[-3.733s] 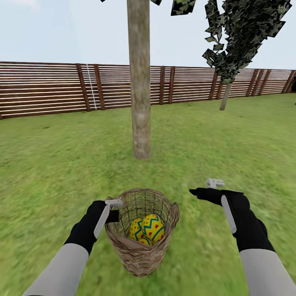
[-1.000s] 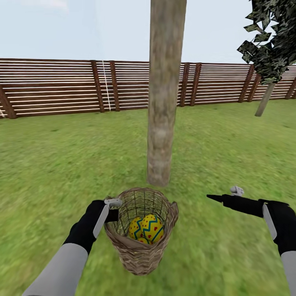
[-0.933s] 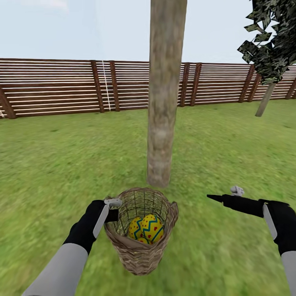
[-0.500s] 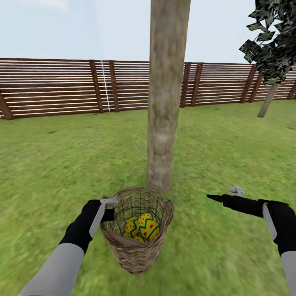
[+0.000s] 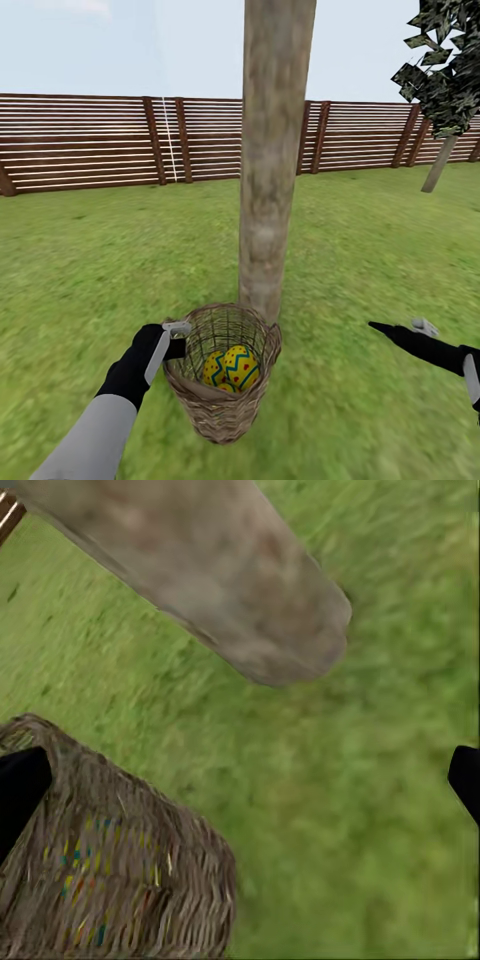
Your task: Take the three Easter eggs out of the wicker basket on the lawn in the garden, then place them on the lawn next to a single tree (choose any tree) so that all three eggs are next to the same tree and none are left in the basket.
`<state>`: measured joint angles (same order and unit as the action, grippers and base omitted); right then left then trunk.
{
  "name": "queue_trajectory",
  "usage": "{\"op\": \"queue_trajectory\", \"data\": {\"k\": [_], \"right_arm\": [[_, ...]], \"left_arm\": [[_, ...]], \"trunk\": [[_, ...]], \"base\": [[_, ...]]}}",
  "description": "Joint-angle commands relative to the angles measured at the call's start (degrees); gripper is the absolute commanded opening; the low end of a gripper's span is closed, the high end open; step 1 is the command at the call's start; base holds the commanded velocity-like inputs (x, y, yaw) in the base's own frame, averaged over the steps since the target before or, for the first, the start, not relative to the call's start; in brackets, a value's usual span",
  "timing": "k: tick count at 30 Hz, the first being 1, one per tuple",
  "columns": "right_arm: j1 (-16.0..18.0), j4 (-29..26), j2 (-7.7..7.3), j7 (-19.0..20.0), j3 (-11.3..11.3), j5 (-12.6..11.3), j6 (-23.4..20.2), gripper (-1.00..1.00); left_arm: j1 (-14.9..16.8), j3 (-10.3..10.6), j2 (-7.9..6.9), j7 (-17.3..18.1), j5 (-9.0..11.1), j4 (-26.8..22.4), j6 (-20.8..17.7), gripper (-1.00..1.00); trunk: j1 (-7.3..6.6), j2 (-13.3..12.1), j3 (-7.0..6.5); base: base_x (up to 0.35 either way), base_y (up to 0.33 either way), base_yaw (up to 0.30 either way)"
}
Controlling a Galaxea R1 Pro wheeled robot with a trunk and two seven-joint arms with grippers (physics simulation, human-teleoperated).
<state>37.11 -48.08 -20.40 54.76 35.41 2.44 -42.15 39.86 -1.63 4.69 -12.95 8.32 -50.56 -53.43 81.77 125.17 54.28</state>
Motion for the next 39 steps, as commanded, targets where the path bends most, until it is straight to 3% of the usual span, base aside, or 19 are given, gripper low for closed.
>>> {"op": "queue_trajectory", "data": {"k": [1, 10, 39], "right_arm": [[0.05, 1.19, -0.20, -1.49, 0.46, 0.34, 1.29, 1.00], [0.07, 1.51, -0.25, -2.31, 0.45, 0.46, 1.72, 1.00], [0.07, 1.58, 0.10, -2.37, 0.14, 0.46, 1.80, 1.00]], "left_arm": [[0.04, -0.13, 0.05, -0.50, 1.09, -0.10, -0.04, -1.00], [0.04, -0.22, 0.05, -0.50, 1.02, -0.15, -0.01, -1.00], [0.04, -0.57, 0.05, -0.50, 1.00, -0.41, 0.08, -1.00]], "trunk": [[0.02, 0.02, 0.05], [0.02, 0.02, 0.05], [6.39, 11.66, 5.26]], "base": [[0.225, 0.000, 0.000], [0.011, 0.000, 0.000], [0.000, 0.000, 0.000]]}}
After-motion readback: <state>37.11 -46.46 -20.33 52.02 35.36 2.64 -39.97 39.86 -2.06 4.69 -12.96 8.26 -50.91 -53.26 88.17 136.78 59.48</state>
